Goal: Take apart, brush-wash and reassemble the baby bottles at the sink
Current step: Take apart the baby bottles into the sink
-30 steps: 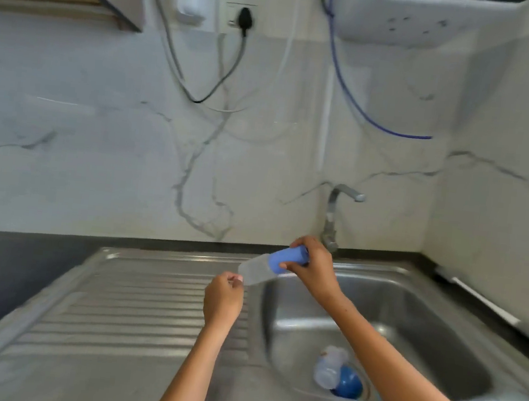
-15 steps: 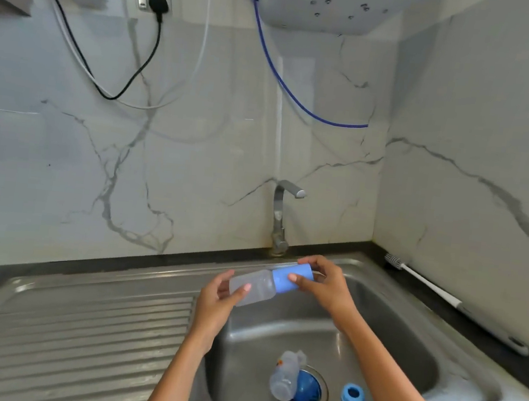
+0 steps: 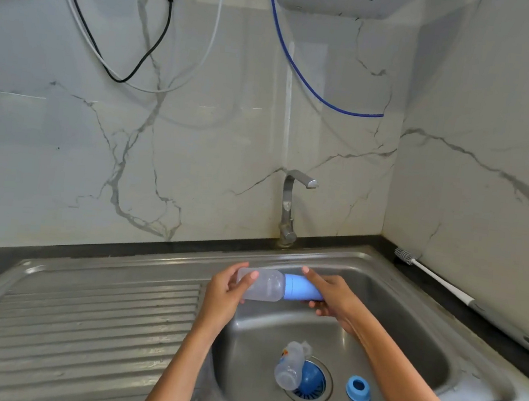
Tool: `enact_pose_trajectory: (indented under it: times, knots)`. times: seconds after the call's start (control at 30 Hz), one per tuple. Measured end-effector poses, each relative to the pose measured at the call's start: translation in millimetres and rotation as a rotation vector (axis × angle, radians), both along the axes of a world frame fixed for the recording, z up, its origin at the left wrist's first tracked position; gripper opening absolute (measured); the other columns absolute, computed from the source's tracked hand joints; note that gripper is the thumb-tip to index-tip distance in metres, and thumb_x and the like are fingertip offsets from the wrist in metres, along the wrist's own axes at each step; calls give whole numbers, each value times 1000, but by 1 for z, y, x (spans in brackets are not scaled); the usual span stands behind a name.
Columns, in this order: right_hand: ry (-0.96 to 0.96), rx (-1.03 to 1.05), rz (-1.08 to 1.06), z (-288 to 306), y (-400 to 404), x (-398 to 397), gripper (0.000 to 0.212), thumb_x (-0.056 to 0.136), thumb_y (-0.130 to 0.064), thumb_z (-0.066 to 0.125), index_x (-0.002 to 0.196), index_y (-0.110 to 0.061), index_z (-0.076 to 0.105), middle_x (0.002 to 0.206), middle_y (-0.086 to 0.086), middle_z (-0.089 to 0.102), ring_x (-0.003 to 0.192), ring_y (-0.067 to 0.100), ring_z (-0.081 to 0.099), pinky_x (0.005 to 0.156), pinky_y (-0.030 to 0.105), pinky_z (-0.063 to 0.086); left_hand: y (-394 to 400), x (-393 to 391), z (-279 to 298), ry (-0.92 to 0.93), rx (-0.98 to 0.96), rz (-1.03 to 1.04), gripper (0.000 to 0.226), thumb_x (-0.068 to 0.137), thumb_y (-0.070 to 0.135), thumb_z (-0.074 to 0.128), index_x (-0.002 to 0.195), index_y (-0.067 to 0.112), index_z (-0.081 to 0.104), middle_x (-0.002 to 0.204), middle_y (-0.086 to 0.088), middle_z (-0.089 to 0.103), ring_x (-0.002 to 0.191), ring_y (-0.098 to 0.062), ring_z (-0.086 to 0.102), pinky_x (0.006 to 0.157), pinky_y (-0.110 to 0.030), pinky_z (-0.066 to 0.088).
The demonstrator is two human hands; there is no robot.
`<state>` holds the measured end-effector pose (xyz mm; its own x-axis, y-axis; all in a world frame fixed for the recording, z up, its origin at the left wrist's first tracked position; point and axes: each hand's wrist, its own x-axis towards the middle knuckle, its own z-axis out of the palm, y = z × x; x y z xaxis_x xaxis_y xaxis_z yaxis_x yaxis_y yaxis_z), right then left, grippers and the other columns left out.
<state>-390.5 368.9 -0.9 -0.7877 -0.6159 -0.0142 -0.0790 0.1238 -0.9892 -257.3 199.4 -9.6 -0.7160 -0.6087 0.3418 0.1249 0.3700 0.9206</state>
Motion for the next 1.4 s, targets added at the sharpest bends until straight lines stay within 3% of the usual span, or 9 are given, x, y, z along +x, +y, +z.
enact_pose_trajectory:
  times: [0.23, 0.3, 0.37, 0.47, 0.83, 1.0, 1.07, 1.17, 1.4]
  knots:
    - [21, -59, 33, 6, 5, -2, 54, 77, -46, 66, 106, -1, 64, 89, 18, 67, 68, 17, 65, 64, 24, 55, -2, 0, 6, -80, -173, 5, 45, 90, 43, 56, 129, 20, 54, 118, -3, 61, 106, -15, 57, 76, -10, 45]
    - [27, -56, 37, 8, 7, -3, 45, 82, -41, 67, 107, -4, 63, 92, 16, 66, 68, 15, 65, 64, 23, 56, -5, 2, 5, -214, -402, 3, 63, 78, 63, 58, 133, 34, 49, 122, 4, 59, 114, -14, 53, 97, -30, 44]
    - [7, -65, 23, 9, 10, -4, 39, 84, -36, 69, 107, -5, 63, 95, 17, 66, 68, 15, 65, 65, 24, 57, -4, 4, 6, -344, -790, 138, 79, 63, 71, 67, 132, 38, 49, 122, 10, 56, 122, -13, 45, 112, -48, 20]
    - [-23, -78, -7, 12, 12, -3, 34, 84, -33, 70, 103, -6, 64, 95, 17, 67, 69, 16, 65, 64, 22, 57, 0, 3, 6, -229, -1101, 272, 77, 47, 59, 83, 116, 30, 65, 108, 8, 67, 110, -20, 57, 108, -61, 13]
    - [-22, -143, 101, 9, 23, -13, 35, 85, -19, 68, 115, -4, 61, 113, 17, 63, 99, 25, 66, 76, 29, 58, -6, 2, 6, -165, -933, 151, 78, 55, 82, 59, 114, 30, 66, 105, 14, 67, 103, -8, 56, 110, -37, 8]
    - [-144, -420, -138, 7, 34, -34, 22, 86, -9, 68, 106, -2, 62, 102, 20, 65, 83, 24, 69, 66, 27, 60, -12, 7, 1, -142, -691, 162, 69, 55, 82, 61, 102, 31, 63, 94, 18, 61, 90, -2, 51, 108, -37, 20]
    - [-168, -273, -344, -3, 34, -44, 24, 84, -17, 74, 97, 0, 63, 93, 21, 66, 75, 28, 69, 63, 31, 61, -12, 7, -2, -131, -632, 216, 55, 62, 68, 72, 98, 28, 58, 92, 15, 60, 88, -3, 50, 105, -39, 28]
    - [-27, 350, -407, -25, 30, -50, 29, 85, -25, 72, 81, 1, 59, 78, 19, 62, 59, 24, 63, 51, 25, 56, -5, 4, -8, -200, -596, 258, 58, 63, 74, 65, 94, 26, 56, 90, 10, 62, 86, -12, 55, 96, -38, 35]
    - [83, 954, -199, -41, 29, -50, 42, 92, -19, 63, 125, 3, 51, 129, 20, 56, 114, 32, 58, 84, 32, 50, 7, 0, -10, -250, -689, 282, 46, 70, 66, 67, 87, 25, 55, 86, 9, 62, 82, -12, 56, 88, -32, 31]
